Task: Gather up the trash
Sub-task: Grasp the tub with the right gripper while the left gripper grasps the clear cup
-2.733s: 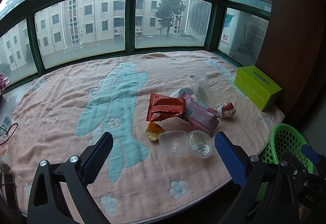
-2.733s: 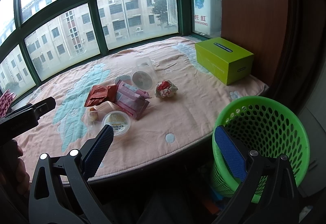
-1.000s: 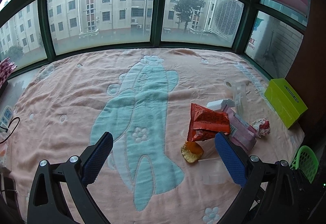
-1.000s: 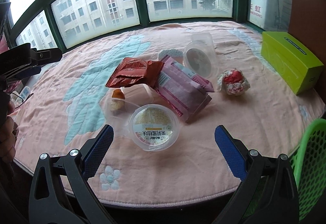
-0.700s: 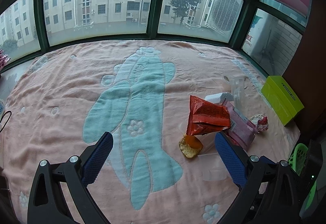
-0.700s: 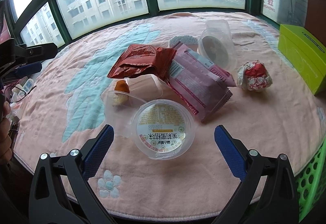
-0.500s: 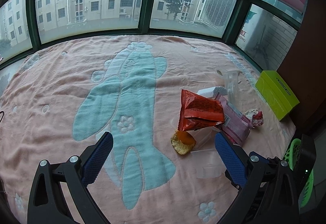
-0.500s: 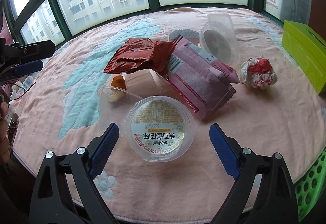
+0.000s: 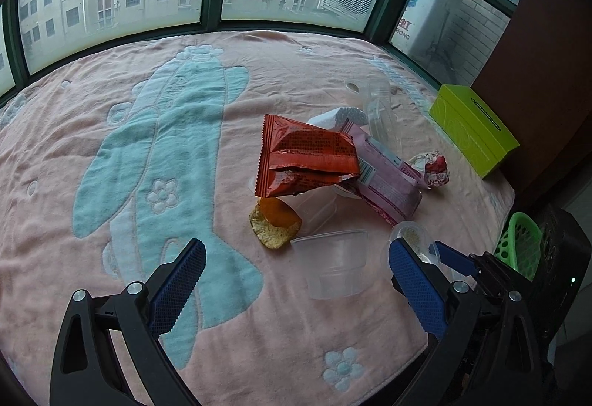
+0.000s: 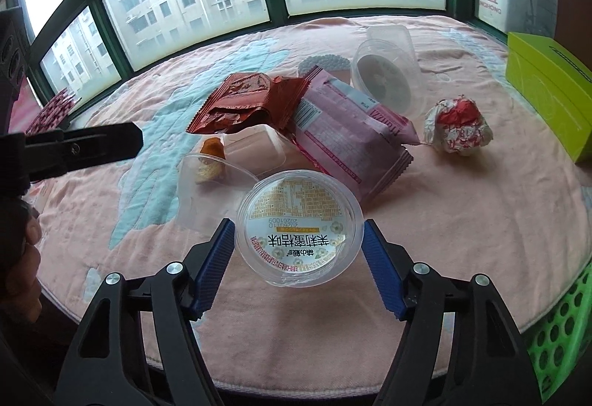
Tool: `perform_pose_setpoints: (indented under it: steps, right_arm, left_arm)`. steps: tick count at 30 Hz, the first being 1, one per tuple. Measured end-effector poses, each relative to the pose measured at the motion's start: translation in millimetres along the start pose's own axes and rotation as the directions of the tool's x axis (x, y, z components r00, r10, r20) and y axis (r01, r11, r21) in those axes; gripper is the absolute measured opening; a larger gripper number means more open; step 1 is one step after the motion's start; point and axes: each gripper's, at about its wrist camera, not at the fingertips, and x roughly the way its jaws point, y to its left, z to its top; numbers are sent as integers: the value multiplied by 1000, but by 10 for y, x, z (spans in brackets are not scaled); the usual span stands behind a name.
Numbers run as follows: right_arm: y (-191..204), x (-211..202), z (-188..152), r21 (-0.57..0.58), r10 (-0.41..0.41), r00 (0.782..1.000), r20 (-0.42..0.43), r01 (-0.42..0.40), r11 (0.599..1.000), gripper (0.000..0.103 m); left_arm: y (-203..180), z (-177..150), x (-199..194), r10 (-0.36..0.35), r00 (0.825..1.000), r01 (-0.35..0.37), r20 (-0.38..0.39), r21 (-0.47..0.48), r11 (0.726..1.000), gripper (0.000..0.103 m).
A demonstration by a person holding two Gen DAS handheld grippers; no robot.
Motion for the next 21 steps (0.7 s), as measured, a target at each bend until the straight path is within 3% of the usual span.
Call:
perform_pose_setpoints:
  steps: [8, 21]
  right_arm:
    - [-225, -472, -80, 56, -75, 995, 58, 72, 996, 69]
    - [-595, -1188, -341, 199, -228, 966, 124, 201, 959, 69]
  left_arm:
    - [-199, -58, 300, -46, 997, 47, -67, 17, 999, 90]
    - [-230, -85, 479, -63, 993, 64, -99, 5, 998, 54]
